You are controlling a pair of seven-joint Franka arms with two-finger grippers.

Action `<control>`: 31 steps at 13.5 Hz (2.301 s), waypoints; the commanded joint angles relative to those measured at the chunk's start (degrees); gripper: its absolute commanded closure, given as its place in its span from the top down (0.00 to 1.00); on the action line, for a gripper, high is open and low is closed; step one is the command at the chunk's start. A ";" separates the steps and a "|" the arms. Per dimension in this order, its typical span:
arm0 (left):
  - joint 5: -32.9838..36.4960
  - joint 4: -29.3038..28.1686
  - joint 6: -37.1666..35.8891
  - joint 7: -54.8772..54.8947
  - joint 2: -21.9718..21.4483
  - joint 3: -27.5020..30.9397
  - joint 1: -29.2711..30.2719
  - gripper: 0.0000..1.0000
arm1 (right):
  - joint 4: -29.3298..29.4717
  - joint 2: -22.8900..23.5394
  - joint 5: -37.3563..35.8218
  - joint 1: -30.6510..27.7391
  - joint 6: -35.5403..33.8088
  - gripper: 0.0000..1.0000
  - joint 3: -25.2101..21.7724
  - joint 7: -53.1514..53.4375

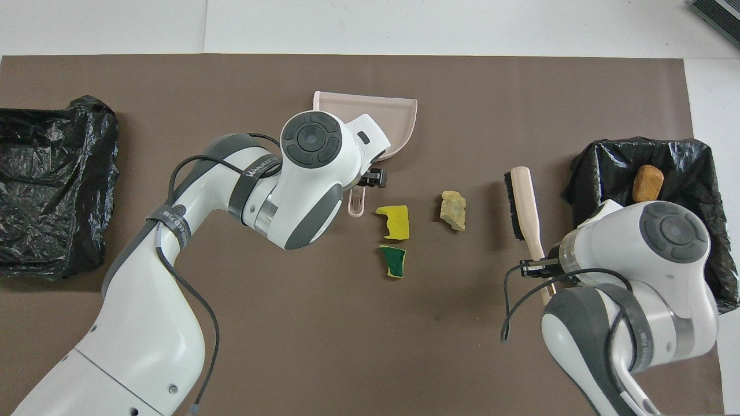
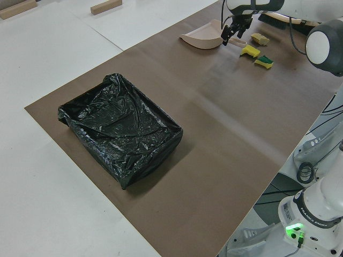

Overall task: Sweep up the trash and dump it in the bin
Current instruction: 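Grasp the dustpan with the left gripper while the right gripper lifts the brush, then slide the dustpan with the left gripper while the right gripper aims the brush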

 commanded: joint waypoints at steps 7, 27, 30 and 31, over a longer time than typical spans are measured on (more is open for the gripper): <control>-0.29 1.78 -4.09 -1.07 0.03 0.73 -0.98 0.00 | -1.80 -0.14 -0.25 -0.25 2.39 0.00 0.40 -0.70; 0.06 -25.53 -24.76 84.50 -30.81 0.82 16.42 0.00 | -3.03 3.73 2.72 14.51 8.11 0.00 0.75 14.68; 0.06 -30.99 -19.76 88.92 -33.36 0.82 15.72 0.00 | -3.38 3.38 5.72 18.37 8.02 0.00 0.75 20.55; 0.06 -33.62 -17.04 88.85 -34.33 0.73 15.37 0.00 | -3.55 3.12 5.81 19.08 8.02 0.00 0.84 22.14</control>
